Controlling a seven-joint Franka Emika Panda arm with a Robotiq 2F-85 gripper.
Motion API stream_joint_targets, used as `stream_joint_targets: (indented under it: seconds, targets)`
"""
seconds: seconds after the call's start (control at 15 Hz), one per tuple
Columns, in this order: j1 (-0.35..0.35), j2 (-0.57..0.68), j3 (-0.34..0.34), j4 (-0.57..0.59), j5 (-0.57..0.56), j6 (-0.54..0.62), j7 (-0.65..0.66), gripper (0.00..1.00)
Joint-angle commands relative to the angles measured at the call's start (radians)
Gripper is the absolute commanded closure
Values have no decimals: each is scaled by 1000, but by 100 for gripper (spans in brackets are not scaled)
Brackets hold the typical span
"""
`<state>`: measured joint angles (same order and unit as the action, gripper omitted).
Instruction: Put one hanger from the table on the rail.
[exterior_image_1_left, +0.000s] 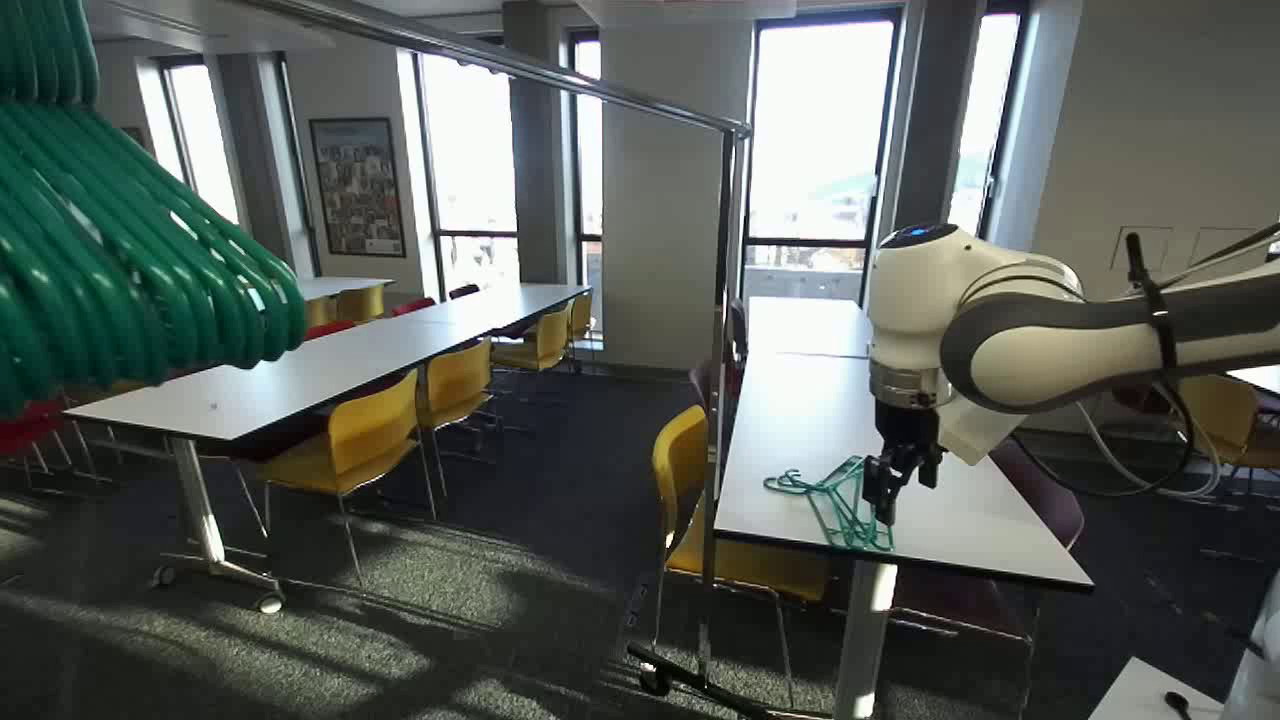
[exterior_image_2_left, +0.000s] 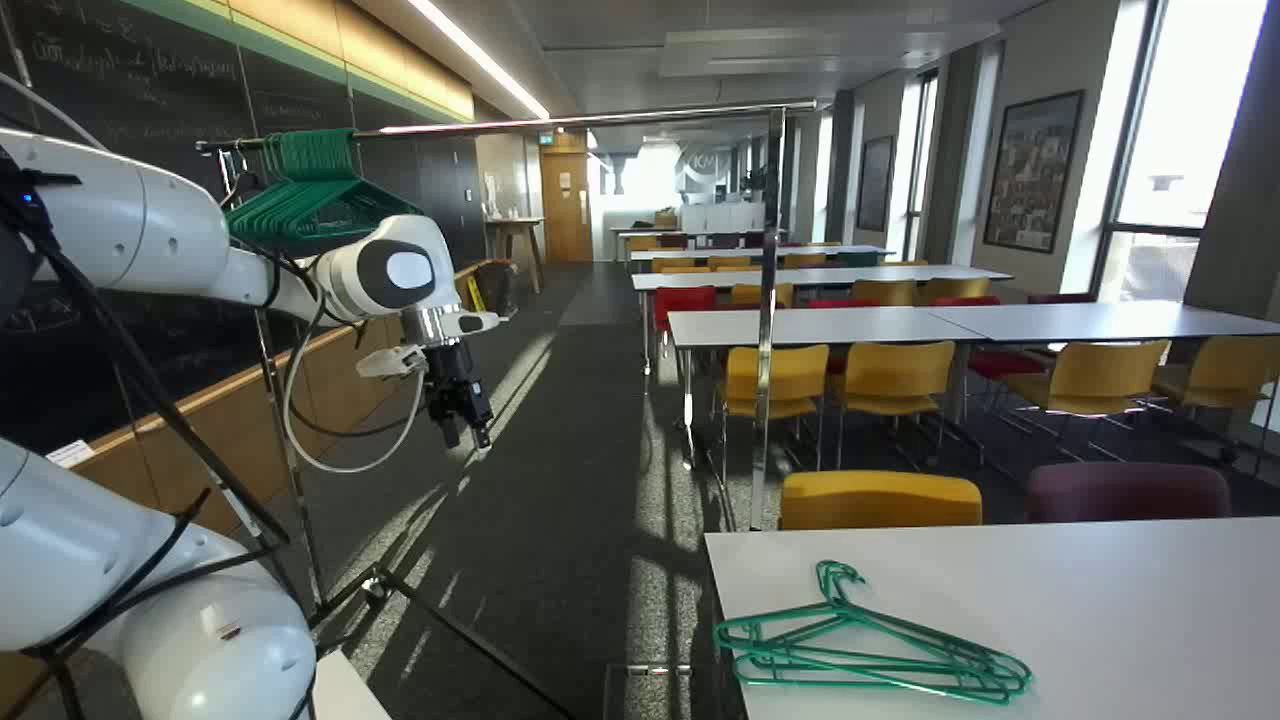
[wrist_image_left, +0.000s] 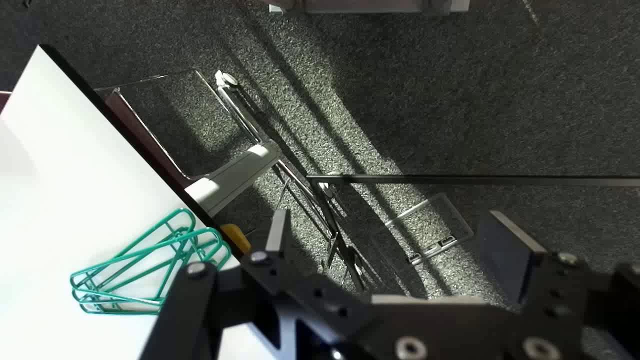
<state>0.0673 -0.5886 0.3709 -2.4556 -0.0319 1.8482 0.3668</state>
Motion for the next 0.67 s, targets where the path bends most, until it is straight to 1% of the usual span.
stream_joint_targets:
  seconds: [0.0,0.07,0.27,0.4,0.6]
  targets:
    - [30,7,-24,2,-15,-2,14,0]
    - [16,9,-19,3,-15,5,51,0]
    - [-28,16,-42,0,-1,39,170,0]
    - [-50,29,-78,5,16,58,217,0]
    - [-90,49,-146,4,22,140,261,0]
